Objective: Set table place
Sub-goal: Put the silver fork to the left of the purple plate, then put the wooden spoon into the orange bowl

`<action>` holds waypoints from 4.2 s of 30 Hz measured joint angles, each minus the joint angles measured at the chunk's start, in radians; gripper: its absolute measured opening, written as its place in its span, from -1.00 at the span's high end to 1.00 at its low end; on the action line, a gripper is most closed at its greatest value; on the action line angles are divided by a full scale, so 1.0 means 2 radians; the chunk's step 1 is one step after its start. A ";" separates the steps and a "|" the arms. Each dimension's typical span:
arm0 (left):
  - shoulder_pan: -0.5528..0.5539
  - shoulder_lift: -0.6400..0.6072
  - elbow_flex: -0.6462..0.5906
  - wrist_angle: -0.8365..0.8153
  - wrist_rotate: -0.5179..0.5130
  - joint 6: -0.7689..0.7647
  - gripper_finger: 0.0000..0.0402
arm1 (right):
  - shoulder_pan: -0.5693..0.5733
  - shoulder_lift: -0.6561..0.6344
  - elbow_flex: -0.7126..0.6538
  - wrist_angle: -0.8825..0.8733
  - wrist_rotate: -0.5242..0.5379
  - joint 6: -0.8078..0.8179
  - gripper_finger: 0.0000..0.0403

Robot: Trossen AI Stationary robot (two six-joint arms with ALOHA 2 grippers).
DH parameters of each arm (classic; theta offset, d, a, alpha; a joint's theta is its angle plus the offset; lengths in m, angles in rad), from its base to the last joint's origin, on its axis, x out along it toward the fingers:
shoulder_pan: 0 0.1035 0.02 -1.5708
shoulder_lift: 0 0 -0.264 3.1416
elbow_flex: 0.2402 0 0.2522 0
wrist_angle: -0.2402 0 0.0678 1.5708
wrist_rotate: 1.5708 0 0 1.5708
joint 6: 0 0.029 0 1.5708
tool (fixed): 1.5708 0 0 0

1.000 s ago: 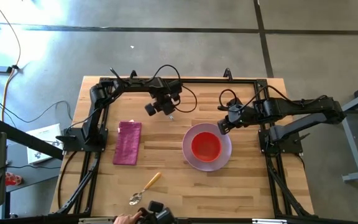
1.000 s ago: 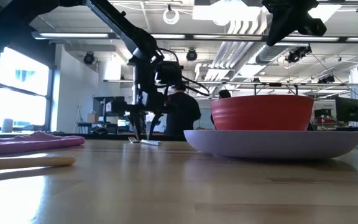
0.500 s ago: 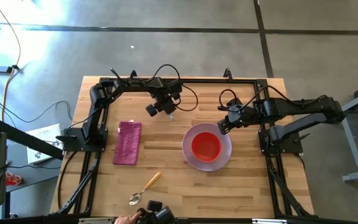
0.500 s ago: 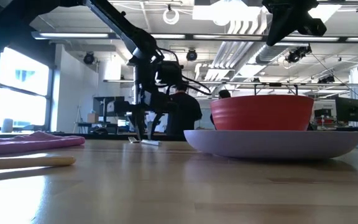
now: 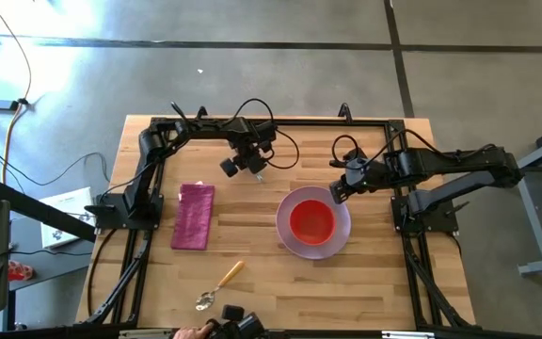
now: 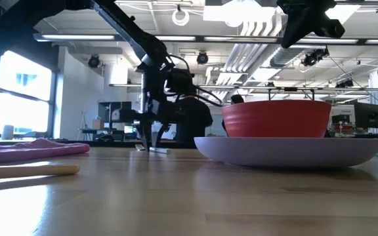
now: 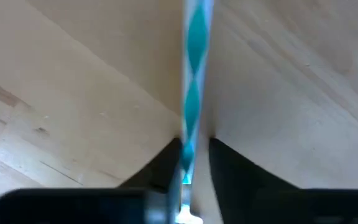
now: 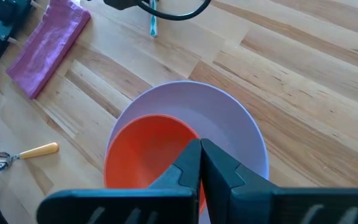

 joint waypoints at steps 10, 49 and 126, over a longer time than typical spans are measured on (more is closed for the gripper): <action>-0.010 -0.009 -0.001 -0.021 -0.003 0.008 0.96 | 0.000 0.000 0.000 0.005 0.000 0.000 1.00; -0.281 -0.069 -0.038 0.029 0.026 0.020 1.00 | 0.000 0.000 0.000 0.026 0.019 -0.008 1.00; -0.283 -0.081 -0.077 0.074 0.021 -0.007 0.81 | 0.000 0.000 0.000 0.041 -0.002 -0.019 1.00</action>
